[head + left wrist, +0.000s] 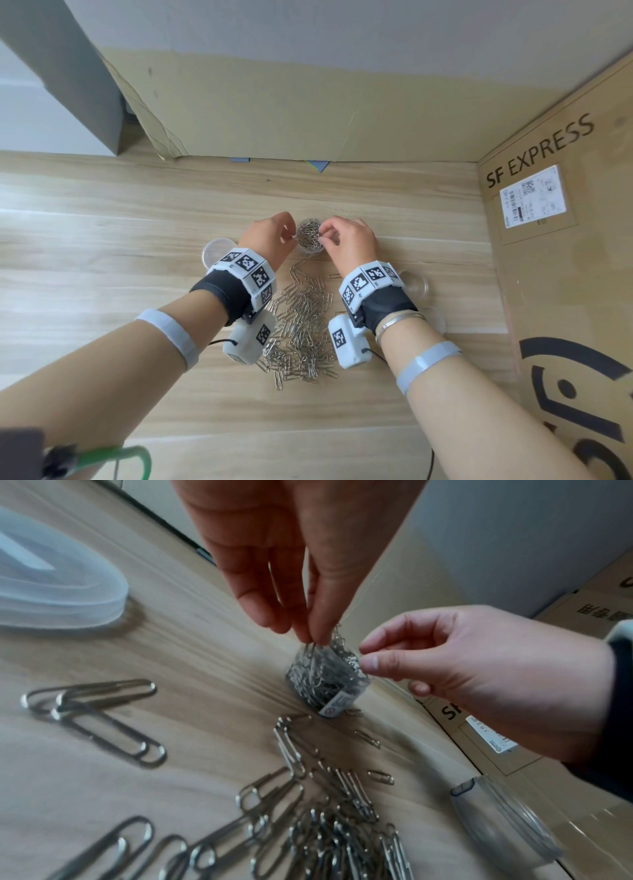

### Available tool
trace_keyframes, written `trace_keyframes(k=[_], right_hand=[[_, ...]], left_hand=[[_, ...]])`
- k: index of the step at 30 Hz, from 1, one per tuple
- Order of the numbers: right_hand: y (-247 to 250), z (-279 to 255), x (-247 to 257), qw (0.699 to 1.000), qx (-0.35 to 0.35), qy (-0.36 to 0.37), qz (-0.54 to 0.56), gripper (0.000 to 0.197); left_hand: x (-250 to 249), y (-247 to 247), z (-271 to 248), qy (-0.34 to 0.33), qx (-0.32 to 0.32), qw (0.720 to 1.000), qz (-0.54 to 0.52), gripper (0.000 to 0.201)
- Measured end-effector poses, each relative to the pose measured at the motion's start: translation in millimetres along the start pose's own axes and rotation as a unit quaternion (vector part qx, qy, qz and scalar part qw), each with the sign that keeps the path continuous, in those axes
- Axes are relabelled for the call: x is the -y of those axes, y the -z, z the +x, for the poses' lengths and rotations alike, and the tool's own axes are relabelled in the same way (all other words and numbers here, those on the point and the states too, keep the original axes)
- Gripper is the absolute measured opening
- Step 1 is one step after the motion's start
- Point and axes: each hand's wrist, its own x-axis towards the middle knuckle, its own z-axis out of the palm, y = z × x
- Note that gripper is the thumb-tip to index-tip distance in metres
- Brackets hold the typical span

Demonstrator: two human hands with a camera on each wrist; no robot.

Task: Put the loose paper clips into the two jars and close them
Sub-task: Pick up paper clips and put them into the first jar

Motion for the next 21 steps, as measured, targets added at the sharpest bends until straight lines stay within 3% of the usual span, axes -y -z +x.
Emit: trace_keyframes(k=[6,12,16,21], right_hand=[[1.5,-1.1,-1.5,0.999,-0.029,0.023,0.003,0.012],[8.2,-4.9,-12.4,0.999,-0.027,0.023,-0.001,0.013],[5.3,-5.3,-12.1,1.0,-0.017,0.016,0.011,0.016],[2.1,-4.6,-7.7,0.999,0.003,-0.012,0.031,0.026]], left_hand=[[-11.6,1.0,3.5,-0.045,-0.028,0.998,-0.027,0.014],[-15.2,-1.3,6.5,-0.037,-0.029,0.998,-0.041,0.021],[-4.7,0.0,5.9,-0.019,-0.071,0.996,-0.045,0.035],[4.6,-9.3,3.9,0.006,-0.016,0.999,-0.04,0.047]])
